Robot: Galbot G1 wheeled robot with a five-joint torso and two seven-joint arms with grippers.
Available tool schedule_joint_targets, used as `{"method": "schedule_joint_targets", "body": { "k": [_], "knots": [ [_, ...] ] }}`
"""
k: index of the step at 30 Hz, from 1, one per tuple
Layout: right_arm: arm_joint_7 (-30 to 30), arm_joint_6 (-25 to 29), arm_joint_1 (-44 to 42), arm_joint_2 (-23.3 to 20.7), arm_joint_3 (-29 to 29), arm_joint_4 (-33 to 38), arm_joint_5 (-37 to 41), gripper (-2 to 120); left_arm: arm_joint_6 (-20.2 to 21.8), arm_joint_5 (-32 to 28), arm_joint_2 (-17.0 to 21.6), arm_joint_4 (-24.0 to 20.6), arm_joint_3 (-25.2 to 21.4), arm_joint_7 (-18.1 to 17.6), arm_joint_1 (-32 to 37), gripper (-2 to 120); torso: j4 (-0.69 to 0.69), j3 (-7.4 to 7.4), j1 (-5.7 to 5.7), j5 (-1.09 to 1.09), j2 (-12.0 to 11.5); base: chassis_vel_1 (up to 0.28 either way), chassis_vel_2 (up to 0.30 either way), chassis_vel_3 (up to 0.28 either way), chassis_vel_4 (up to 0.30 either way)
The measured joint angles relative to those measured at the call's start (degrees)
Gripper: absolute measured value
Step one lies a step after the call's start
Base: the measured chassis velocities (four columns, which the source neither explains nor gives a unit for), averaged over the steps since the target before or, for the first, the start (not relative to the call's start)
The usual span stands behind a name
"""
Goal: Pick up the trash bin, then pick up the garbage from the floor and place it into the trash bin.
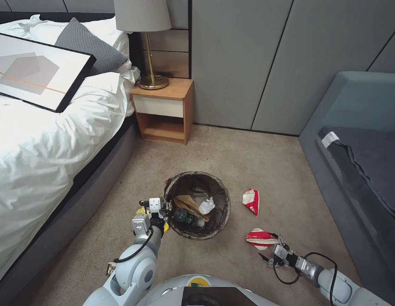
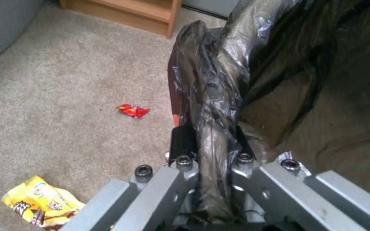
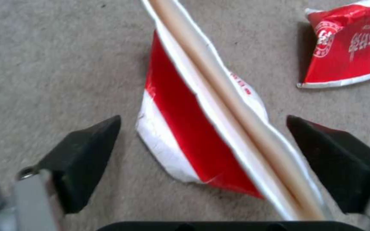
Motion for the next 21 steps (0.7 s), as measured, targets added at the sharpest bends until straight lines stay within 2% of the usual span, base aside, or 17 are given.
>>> {"method": "schedule_joint_targets", "body": {
  "k": [2,4,6,8,9,12,13,14,18,21],
  "knots": [
    [0.4,0.0,0.3,0.3,0.0,-0.2,0.0,80,0.0,0.0,0.1,0.0,0.1,0.0,0.0,2,0.0,0.0,0.0,0.0,0.0,0.0,0.0,0.0,0.0],
    [0.5,0.0,0.3,0.4,0.0,-0.2,0.0,78,0.0,0.0,0.1,0.0,0.1,0.0,0.0,2,0.0,0.0,0.0,0.0,0.0,0.0,0.0,0.0,0.0],
    [0.8,0.0,0.3,0.7,0.0,-0.2,-0.1,66,0.0,0.0,0.1,0.0,0.3,0.0,-0.1,2,0.0,0.0,0.0,0.0,0.0,0.0,0.0,0.0,0.0],
    [0.9,0.0,0.3,0.7,0.0,-0.1,-0.1,64,0.0,0.0,0.1,0.0,0.3,0.0,-0.1,2,0.0,0.0,0.0,0.0,0.0,0.0,0.0,0.0,0.0],
    [1.0,0.0,0.3,0.8,0.0,0.0,-0.1,57,0.0,0.0,0.1,0.0,0.4,0.0,-0.1,2,0.0,0.0,0.0,0.0,0.0,0.0,0.0,0.0,0.0],
    [1.0,0.0,0.3,0.8,0.1,0.0,-0.2,52,0.1,0.0,0.1,0.0,0.4,0.0,-0.2,2,0.0,0.0,0.0,0.0,0.0,0.0,0.0,0.0,0.0],
    [1.0,0.1,0.2,0.8,0.2,0.3,-0.2,44,0.1,0.0,0.1,0.0,0.4,0.0,-0.2,2,0.0,0.0,0.0,0.0,0.0,0.0,0.0,0.0,0.0],
    [1.0,0.1,0.2,0.8,0.2,0.3,-0.2,44,0.1,0.0,0.1,0.0,0.4,0.0,-0.2,2,0.0,0.0,0.0,0.0,0.0,0.0,0.0,0.0,0.0],
    [1.0,0.1,-0.1,0.7,0.5,0.6,-0.2,22,0.1,0.0,0.1,0.0,0.4,0.0,-0.3,2,0.0,0.0,0.0,0.0,0.0,0.0,0.0,0.0,0.0],
    [1.0,0.1,-0.2,0.7,0.6,0.7,-0.2,18,0.1,0.0,0.1,0.0,0.4,0.0,-0.3,2,0.0,0.0,0.0,0.0,0.0,0.0,0.0,0.0,0.0]
  ]
}}
